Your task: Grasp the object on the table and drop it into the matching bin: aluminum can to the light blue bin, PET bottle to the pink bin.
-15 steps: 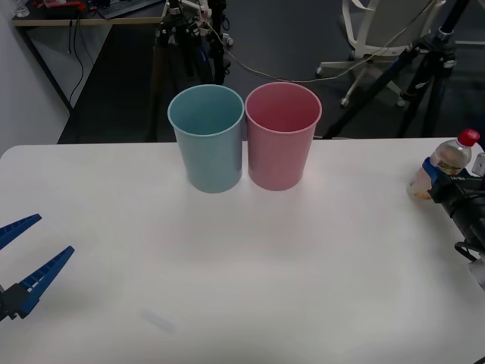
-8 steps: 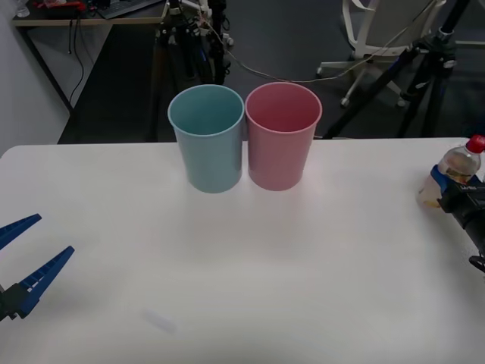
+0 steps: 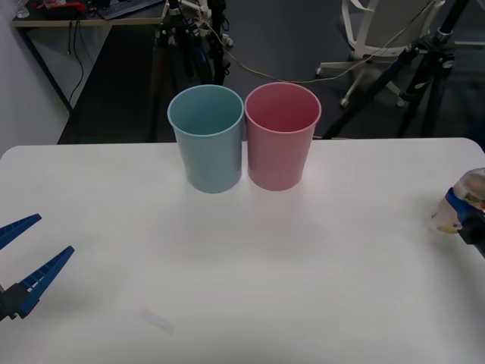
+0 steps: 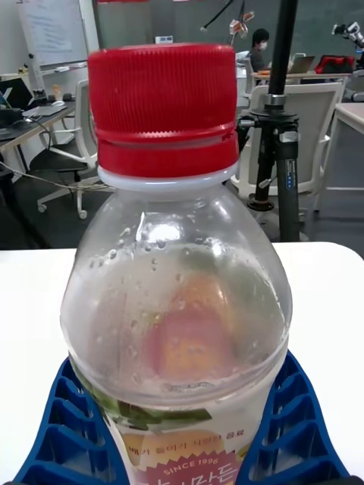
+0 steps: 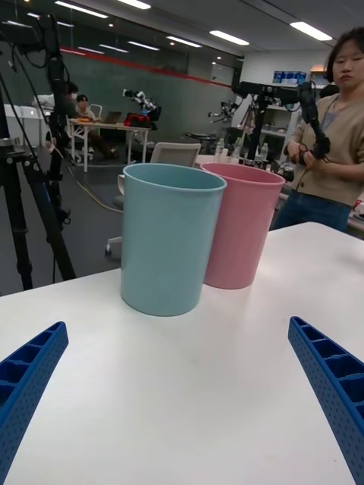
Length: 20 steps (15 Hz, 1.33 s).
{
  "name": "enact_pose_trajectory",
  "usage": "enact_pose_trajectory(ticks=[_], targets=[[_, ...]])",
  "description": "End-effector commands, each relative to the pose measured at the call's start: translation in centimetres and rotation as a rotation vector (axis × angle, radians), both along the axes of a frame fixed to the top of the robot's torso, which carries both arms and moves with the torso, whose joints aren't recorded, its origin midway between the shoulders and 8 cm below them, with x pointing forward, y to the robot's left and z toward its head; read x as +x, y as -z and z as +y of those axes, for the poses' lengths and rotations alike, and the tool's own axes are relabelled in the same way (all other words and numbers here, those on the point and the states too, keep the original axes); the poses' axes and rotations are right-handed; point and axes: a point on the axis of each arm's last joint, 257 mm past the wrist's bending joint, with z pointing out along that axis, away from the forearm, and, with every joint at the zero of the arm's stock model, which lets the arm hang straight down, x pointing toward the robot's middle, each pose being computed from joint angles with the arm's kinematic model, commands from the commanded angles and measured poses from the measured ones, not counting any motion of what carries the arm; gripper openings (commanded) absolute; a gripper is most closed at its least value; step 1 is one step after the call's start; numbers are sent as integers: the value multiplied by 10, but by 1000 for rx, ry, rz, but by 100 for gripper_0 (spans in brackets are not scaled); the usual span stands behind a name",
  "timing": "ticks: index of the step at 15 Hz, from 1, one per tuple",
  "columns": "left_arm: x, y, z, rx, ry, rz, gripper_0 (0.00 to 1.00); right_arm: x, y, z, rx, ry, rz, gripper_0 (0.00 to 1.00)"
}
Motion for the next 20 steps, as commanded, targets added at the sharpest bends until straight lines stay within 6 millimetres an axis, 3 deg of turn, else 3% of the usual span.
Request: enact_pose_trajectory(ticks=[1, 4, 8, 14, 20], targets=[[0, 0, 0, 0, 0, 0, 100, -31, -13, 11, 5, -11, 4, 0], [0, 0, 0, 0, 0, 0, 100, -60, -29, 24, 5, -22, 18, 0], [0, 0, 0, 0, 0, 0, 100, -81, -59, 45, 14, -56, 24, 0], [0, 0, 0, 0, 0, 0, 100, -97, -123, 88, 8, -154, -11, 0], [0, 0, 0, 0, 0, 0, 100, -92, -194, 144, 40, -339, -33, 0]])
